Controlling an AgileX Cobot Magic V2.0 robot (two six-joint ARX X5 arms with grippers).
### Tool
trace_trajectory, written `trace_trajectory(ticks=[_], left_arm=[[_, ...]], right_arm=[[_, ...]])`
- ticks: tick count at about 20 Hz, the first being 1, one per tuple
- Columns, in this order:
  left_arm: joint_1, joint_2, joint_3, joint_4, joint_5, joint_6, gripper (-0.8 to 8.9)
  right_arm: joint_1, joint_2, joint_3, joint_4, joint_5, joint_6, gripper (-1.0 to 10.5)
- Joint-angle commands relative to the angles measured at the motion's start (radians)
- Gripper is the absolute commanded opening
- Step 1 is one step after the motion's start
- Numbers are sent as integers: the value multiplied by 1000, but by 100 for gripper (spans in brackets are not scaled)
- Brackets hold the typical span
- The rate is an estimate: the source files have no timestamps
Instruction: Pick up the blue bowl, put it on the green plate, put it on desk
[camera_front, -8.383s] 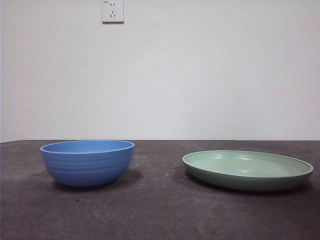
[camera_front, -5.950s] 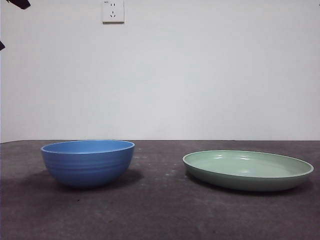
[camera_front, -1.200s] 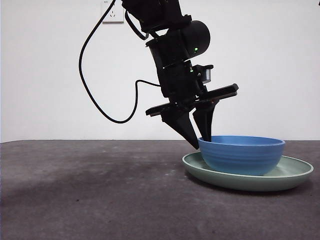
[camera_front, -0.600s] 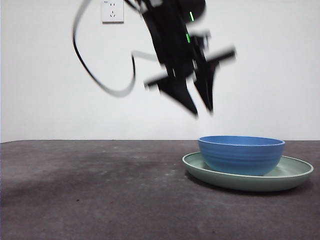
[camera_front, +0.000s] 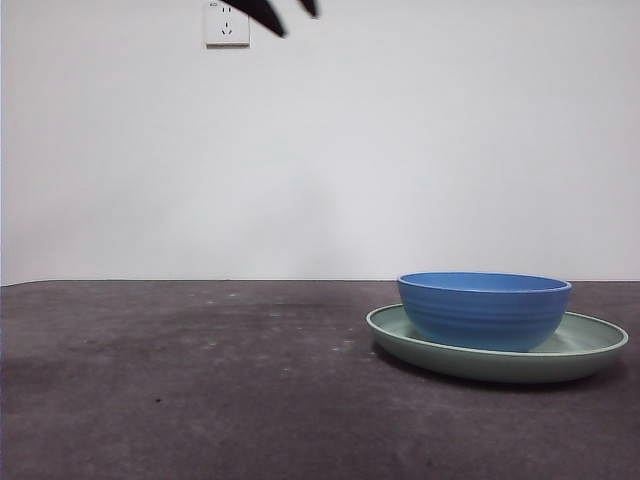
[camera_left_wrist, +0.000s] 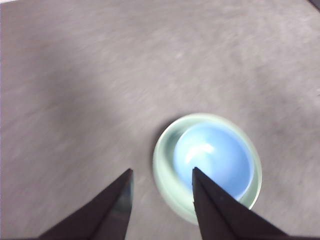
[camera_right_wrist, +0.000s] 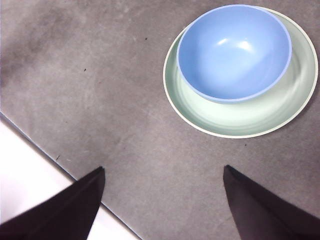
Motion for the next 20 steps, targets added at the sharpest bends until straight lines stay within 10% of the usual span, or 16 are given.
trace_trajectory(ticks=[1,12,20], left_arm=[[8,-100,-137,45,3,29,192],[16,-550,-734,204,215,52,191],[16,-599,-793,214,336,58,190]], right_arm=[[6,4,19,9,1,10,378],[6,4,19,9,2,14,378],[6,5,19,8,2,22,378]])
